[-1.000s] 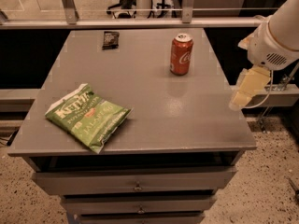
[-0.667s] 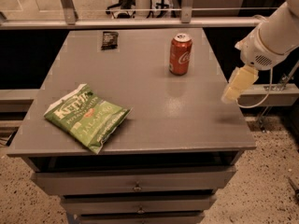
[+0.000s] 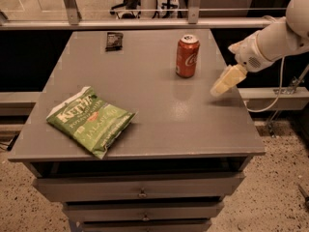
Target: Knock coke can over
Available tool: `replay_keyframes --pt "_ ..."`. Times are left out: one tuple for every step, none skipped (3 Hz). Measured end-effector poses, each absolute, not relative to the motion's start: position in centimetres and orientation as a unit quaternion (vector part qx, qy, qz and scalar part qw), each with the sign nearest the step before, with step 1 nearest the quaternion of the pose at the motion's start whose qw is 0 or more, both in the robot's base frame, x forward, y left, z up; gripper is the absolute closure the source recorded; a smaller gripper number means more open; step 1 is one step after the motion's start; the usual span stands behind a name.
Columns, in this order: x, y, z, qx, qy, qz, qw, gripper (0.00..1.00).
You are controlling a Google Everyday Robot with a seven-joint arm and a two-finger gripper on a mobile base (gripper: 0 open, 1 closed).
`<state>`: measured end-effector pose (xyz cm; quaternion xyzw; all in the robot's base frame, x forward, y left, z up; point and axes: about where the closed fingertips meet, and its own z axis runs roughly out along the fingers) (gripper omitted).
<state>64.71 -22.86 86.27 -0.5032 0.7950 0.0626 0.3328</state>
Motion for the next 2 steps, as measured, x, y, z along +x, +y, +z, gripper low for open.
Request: replay_keyframes --pt "66.5 -18.5 85.9 -0.494 0.764 0.164 0.382 0.00" --pt "66.7 -15.3 86.4 -0.493 0.738 0.222 0.404 0.00"
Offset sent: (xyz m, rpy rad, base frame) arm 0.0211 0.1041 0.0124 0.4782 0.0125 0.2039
